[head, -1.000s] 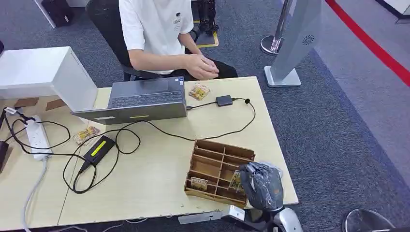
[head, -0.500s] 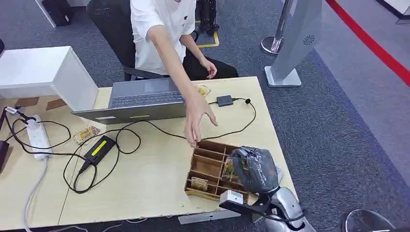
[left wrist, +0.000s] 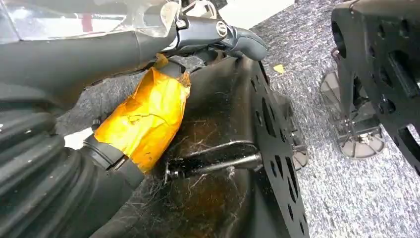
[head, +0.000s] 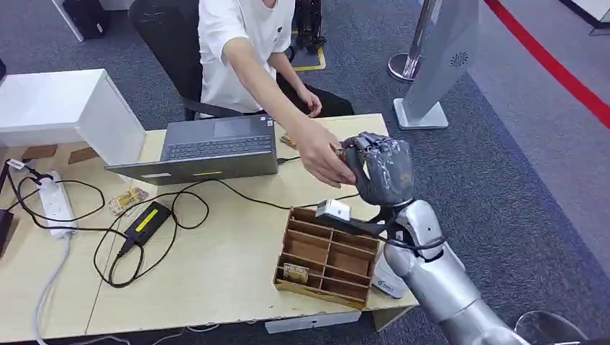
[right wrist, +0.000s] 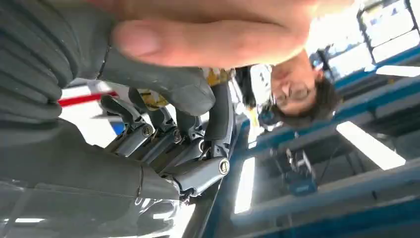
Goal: Pass the card to the sensor for recognition and then transmit it.
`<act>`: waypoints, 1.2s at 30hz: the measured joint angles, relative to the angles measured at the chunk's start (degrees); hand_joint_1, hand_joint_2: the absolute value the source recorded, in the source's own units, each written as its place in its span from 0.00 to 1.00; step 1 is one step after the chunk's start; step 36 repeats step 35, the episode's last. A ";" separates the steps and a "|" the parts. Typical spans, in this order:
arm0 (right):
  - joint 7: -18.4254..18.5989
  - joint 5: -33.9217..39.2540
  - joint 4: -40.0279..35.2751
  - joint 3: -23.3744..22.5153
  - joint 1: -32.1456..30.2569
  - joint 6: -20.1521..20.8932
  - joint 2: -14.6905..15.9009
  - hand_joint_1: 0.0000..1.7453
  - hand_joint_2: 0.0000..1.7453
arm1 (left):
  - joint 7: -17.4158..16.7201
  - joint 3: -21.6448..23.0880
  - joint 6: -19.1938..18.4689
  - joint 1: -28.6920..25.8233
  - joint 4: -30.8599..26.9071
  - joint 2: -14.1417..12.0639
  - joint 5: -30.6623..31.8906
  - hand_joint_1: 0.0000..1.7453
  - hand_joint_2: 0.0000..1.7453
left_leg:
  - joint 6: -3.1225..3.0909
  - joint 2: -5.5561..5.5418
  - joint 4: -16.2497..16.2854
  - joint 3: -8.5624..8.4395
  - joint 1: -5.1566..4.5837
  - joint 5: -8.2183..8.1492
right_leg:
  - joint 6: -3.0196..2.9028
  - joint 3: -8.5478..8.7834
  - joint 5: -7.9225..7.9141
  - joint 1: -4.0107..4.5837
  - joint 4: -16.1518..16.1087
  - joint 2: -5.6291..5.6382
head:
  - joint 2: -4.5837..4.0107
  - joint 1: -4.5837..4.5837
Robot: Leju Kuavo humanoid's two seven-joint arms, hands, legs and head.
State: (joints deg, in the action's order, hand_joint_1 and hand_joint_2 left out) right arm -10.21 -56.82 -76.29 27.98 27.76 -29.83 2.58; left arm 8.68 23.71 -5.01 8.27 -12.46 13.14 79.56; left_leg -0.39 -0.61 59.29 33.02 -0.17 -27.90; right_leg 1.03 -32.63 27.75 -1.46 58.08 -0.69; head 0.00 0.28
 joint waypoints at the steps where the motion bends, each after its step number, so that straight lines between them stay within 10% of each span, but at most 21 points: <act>1: 0.60 -1.17 1.31 0.04 1.38 -0.79 -0.37 0.96 1.00 | 0.13 0.00 -0.22 0.05 0.00 0.00 0.18 0.00 1.00 | 0.00 0.00 0.00 0.01 0.00 0.00 | 0.00 0.00 0.00 0.00 0.00 0.00 | 0.02 0.00; 9: 3.63 -5.41 12.74 0.42 11.15 -3.37 -3.75 0.96 1.00 | 1.14 0.02 -1.53 0.36 0.00 0.07 0.96 0.00 1.00 | 0.03 0.01 0.00 -0.01 0.02 0.02 | -0.04 -0.01 -0.04 0.01 0.02 0.03 | 0.00 -0.02; 10: 3.65 -5.27 14.42 0.48 12.46 -3.44 -4.26 0.00 1.00 | 1.22 0.02 -1.66 0.41 0.00 0.07 1.01 0.00 1.00 | 0.07 0.01 0.00 -0.02 0.03 0.05 | -0.05 -0.01 -0.04 0.02 0.02 0.03 | 0.00 0.00; 25: 5.05 -5.95 23.90 1.20 18.28 -3.85 -8.68 0.00 1.00 | 0.83 0.02 -2.78 0.74 0.02 0.15 0.68 0.00 1.00 | 0.06 -0.04 0.00 0.00 0.08 0.08 | -0.05 -0.04 -0.04 0.08 -0.01 -0.02 | 0.00 0.00; 36: 11.19 -12.72 28.46 -0.35 21.02 -3.81 -0.88 0.00 1.00 | -1.49 0.02 -1.18 0.33 0.04 0.11 -0.42 0.00 1.00 | 0.05 -0.07 0.13 0.01 0.07 0.08 | 0.00 -0.02 -0.09 0.06 -0.05 -0.07 | 0.02 0.00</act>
